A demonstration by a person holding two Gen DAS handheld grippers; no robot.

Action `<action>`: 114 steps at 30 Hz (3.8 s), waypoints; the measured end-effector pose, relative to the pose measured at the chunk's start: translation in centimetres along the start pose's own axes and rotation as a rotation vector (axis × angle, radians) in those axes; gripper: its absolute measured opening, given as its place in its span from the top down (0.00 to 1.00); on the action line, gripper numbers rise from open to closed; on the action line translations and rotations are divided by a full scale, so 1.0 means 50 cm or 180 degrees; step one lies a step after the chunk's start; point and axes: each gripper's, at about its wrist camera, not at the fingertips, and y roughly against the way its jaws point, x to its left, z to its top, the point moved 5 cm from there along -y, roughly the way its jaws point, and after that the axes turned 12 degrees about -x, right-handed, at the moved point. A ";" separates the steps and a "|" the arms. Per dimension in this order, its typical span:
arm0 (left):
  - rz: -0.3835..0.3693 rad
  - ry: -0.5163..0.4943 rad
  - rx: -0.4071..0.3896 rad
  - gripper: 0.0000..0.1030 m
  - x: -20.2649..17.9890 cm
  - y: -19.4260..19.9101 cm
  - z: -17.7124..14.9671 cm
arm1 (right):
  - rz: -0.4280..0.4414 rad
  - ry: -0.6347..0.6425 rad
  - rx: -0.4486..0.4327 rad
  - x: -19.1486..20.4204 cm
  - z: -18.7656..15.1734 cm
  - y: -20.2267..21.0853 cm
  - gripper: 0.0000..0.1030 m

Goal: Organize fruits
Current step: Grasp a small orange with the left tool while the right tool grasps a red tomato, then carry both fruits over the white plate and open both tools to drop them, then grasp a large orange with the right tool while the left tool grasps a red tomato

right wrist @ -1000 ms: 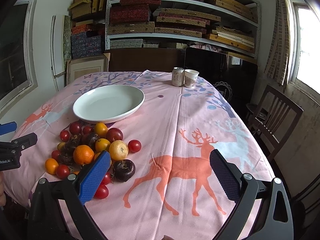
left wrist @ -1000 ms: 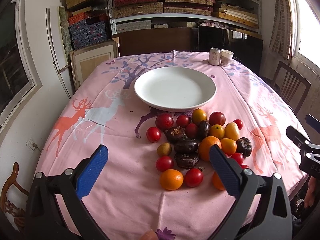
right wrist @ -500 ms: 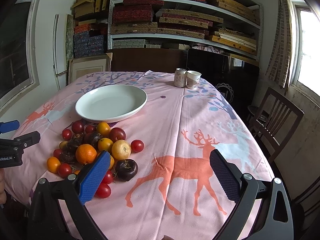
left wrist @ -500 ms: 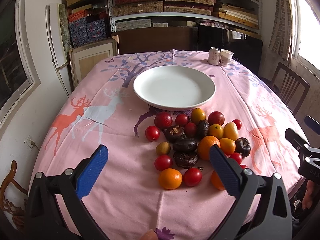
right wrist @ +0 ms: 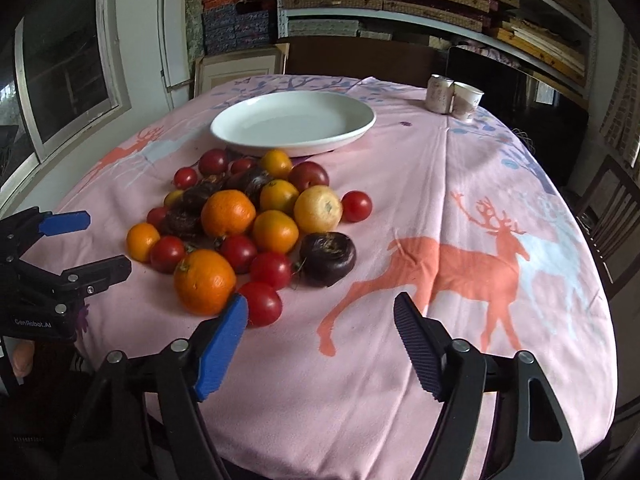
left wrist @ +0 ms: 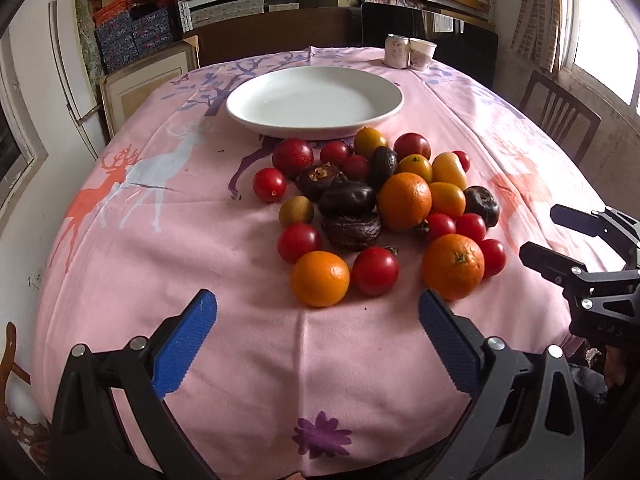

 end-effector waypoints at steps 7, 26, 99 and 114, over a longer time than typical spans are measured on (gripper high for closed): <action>-0.0200 0.0403 0.0126 0.04 0.038 0.012 -0.028 | 0.0225 0.0003 0.0099 0.032 -0.014 -0.031 0.46; 0.0035 0.0071 -0.0022 0.05 0.040 -0.014 -0.024 | 0.0471 -0.0201 0.0091 0.027 -0.012 -0.021 0.73; -0.0278 0.0135 -0.0170 0.21 0.087 -0.037 0.022 | 0.1085 -0.0165 0.0096 0.070 0.015 -0.016 0.52; -0.0063 -0.0011 -0.0147 0.21 0.067 -0.059 0.017 | 0.0919 -0.0197 0.0049 0.106 0.001 -0.052 0.57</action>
